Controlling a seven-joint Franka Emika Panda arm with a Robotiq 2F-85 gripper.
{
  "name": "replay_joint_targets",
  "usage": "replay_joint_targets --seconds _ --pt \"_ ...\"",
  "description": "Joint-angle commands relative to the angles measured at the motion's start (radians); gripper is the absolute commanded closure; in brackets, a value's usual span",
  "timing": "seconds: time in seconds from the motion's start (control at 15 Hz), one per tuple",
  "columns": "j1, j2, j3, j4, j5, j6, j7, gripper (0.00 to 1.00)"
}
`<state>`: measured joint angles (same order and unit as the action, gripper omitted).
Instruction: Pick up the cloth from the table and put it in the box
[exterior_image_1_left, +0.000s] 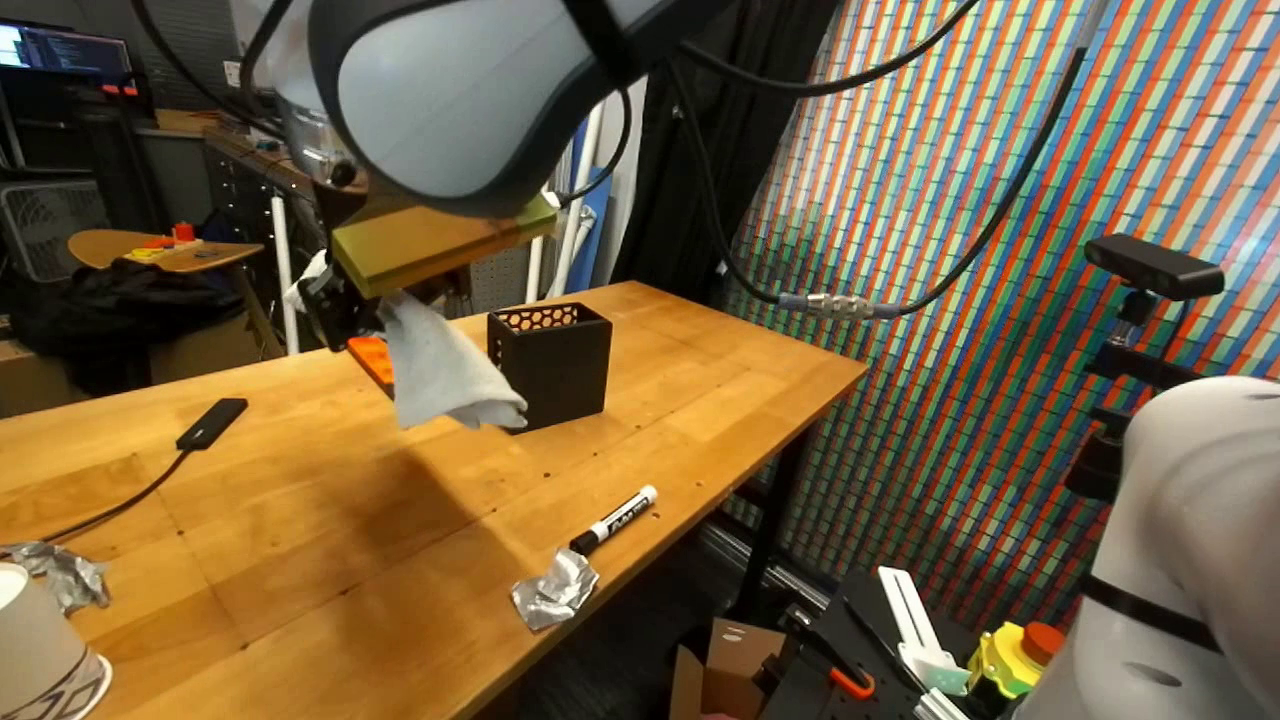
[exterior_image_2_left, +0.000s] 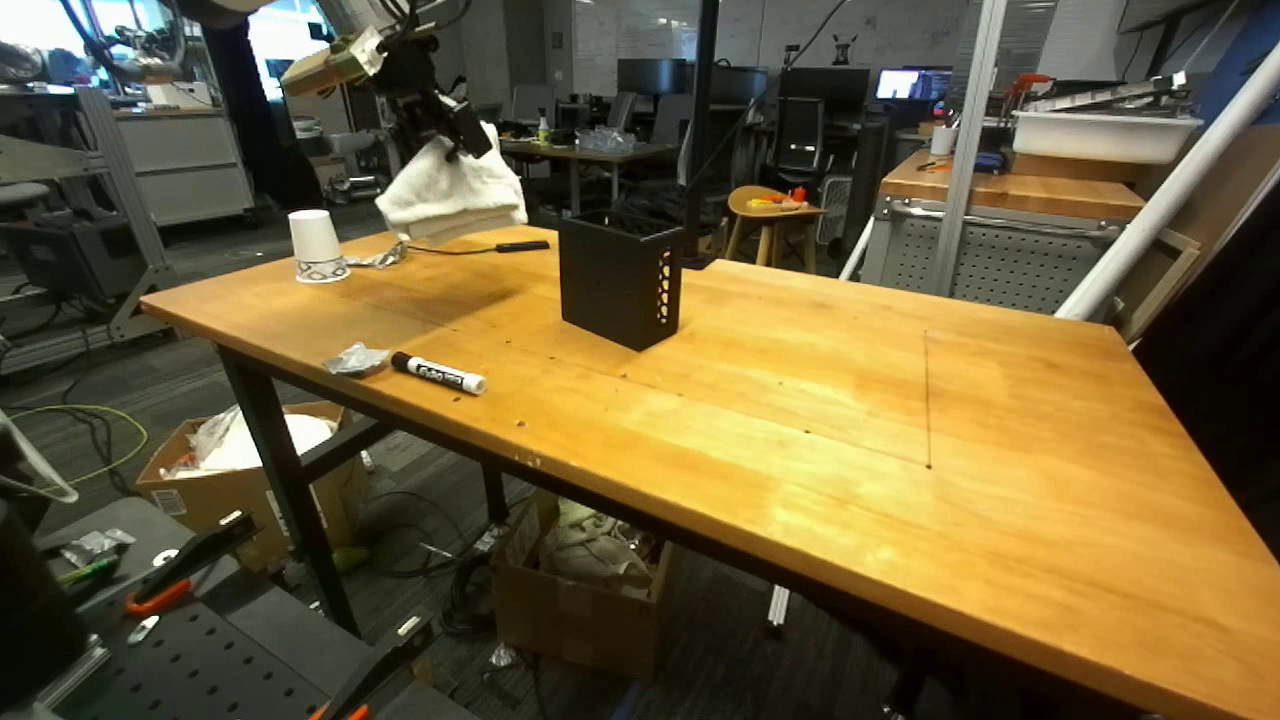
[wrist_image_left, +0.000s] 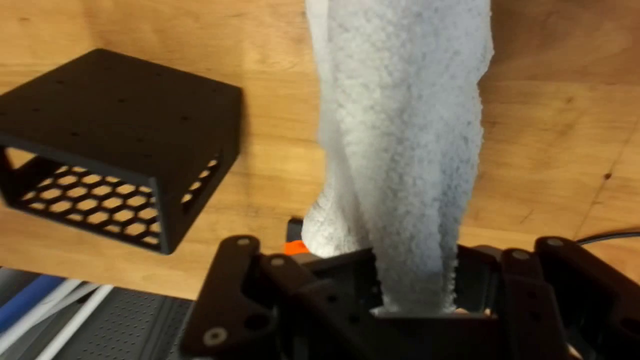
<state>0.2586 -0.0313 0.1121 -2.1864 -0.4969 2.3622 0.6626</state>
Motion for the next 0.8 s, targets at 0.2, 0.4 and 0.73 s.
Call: replay_joint_targets --seconds 0.2,0.4,0.73 --pt "-0.114 0.02 0.01 0.147 -0.034 -0.188 0.023 1.0" --pt "-0.144 0.093 -0.005 0.227 -0.04 -0.269 0.038 1.0" --pt "-0.147 0.233 -0.052 0.362 -0.054 -0.382 0.106 1.0"
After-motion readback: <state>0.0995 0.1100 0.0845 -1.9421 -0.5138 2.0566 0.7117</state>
